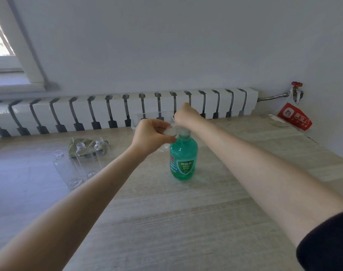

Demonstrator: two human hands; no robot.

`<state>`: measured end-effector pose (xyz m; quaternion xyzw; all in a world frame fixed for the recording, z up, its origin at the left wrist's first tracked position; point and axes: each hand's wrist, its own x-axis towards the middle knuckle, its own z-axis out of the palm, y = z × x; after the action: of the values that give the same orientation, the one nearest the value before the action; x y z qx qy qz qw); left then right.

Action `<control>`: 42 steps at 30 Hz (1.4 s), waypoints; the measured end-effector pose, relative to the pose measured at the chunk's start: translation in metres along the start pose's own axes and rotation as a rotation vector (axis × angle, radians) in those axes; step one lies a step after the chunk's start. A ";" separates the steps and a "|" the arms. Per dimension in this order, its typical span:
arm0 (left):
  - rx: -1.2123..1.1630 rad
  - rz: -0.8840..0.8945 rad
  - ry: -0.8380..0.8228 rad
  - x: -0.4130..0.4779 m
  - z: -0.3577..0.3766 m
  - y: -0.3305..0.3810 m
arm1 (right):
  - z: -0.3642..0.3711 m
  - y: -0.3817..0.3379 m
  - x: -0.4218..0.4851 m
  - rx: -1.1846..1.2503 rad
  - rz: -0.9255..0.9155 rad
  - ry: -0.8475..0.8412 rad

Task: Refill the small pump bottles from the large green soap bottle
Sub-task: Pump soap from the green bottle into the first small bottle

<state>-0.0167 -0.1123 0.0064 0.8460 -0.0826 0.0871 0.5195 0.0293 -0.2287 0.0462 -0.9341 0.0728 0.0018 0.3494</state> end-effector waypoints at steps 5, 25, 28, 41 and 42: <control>-0.041 -0.017 -0.004 -0.002 -0.001 0.008 | -0.011 -0.004 -0.007 0.048 0.000 0.006; 0.015 0.014 0.003 0.001 -0.003 0.003 | -0.004 -0.001 -0.004 0.009 -0.024 -0.017; 0.009 0.014 0.002 -0.001 -0.001 0.000 | -0.002 0.001 -0.002 -0.005 -0.011 -0.030; -0.036 0.005 -0.025 -0.002 -0.002 -0.001 | 0.000 0.004 0.003 -0.061 0.005 -0.056; -0.039 0.003 -0.024 -0.003 -0.002 -0.001 | 0.000 0.004 0.003 -0.046 0.008 -0.051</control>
<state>-0.0194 -0.1101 0.0058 0.8364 -0.0919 0.0762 0.5349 0.0320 -0.2321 0.0438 -0.9412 0.0675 0.0284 0.3298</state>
